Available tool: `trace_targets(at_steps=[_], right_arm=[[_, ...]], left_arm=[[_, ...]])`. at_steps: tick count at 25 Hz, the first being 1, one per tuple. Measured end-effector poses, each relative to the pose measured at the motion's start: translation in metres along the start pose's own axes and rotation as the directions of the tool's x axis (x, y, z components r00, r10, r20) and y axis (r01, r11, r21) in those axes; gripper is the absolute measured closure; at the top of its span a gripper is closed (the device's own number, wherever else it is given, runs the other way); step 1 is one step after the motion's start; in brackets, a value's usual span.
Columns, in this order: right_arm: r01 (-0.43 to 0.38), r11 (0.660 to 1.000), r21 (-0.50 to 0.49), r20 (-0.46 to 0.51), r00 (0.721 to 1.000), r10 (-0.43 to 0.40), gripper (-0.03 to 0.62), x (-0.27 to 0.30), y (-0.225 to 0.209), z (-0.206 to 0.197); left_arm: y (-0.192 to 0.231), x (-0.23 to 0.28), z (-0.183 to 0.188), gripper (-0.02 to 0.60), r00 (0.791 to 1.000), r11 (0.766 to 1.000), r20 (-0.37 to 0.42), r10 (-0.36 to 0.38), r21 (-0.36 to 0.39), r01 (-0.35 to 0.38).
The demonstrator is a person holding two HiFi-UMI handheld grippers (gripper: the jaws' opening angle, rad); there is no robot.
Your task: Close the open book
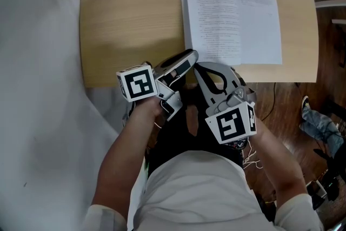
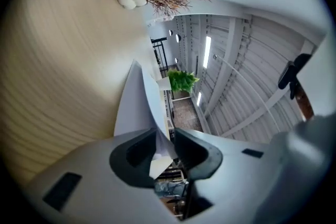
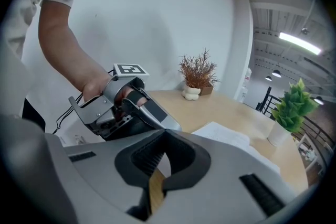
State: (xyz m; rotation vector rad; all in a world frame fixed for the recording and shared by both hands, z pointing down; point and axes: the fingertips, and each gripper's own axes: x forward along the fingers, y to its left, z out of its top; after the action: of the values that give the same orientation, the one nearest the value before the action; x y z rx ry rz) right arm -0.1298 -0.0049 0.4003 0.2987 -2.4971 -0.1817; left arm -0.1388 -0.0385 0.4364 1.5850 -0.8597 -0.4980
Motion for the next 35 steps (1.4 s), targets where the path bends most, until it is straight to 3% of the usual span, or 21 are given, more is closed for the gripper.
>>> trace_targets(at_steps=[3, 4, 5, 12, 16, 18, 25, 28, 31, 35], right_arm=[[0.002, 1.0, -0.011, 0.011, 1.0, -0.002, 0.592, -0.003, 0.0, 0.001], [0.001, 1.0, -0.02, 0.014, 1.0, -0.001, 0.592, -0.004, 0.0, 0.001], [0.001, 0.999, -0.032, 0.016, 1.0, 0.0, 0.592, -0.005, 0.001, 0.001], [0.044, 0.991, -0.13, -0.024, 0.999, -0.048, 0.592, -0.005, 0.001, -0.011], [0.082, 0.965, -0.25, -0.053, 0.994, -0.099, 0.501, -0.005, 0.002, -0.017], [0.104, 0.951, -0.293, -0.049, 0.991, -0.123, 0.493, -0.003, 0.002, -0.017], [0.14, 0.937, -0.321, -0.045, 0.986, -0.163, 0.494, 0.003, 0.002, -0.013], [0.162, 0.932, -0.325, -0.03, 0.983, -0.181, 0.589, -0.001, 0.0, -0.011], [0.177, 0.93, -0.322, -0.02, 0.981, -0.193, 0.591, -0.004, -0.002, -0.009], [0.188, 0.933, -0.308, -0.01, 0.98, -0.201, 0.591, -0.007, -0.004, -0.006]], left_arm=[[-0.004, 0.004, 0.0, 0.499, 0.998, 0.996, 0.02, -0.061, -0.066, 0.063], [-0.004, 0.003, 0.002, 0.511, 0.998, 0.996, 0.032, -0.062, -0.063, 0.064], [-0.003, 0.002, 0.004, 0.576, 0.997, 0.997, 0.044, -0.058, -0.052, 0.06], [-0.009, 0.001, 0.009, 0.583, 0.996, 0.998, 0.056, -0.067, -0.007, 0.068], [-0.014, 0.003, 0.009, 0.584, 0.996, 0.997, 0.053, -0.075, -0.006, 0.076], [-0.016, 0.003, 0.01, 0.584, 0.996, 0.997, 0.053, -0.077, -0.006, 0.077], [-0.02, 0.004, 0.009, 0.584, 0.996, 0.997, 0.044, -0.082, -0.001, 0.083], [-0.018, 0.003, 0.009, 0.584, 0.997, 0.998, 0.039, -0.068, 0.01, 0.068], [-0.016, 0.002, 0.01, 0.583, 0.999, 0.999, 0.032, -0.043, 0.03, 0.042], [-0.02, 0.003, 0.009, 0.583, 0.997, 0.998, 0.036, -0.067, 0.025, 0.066]])
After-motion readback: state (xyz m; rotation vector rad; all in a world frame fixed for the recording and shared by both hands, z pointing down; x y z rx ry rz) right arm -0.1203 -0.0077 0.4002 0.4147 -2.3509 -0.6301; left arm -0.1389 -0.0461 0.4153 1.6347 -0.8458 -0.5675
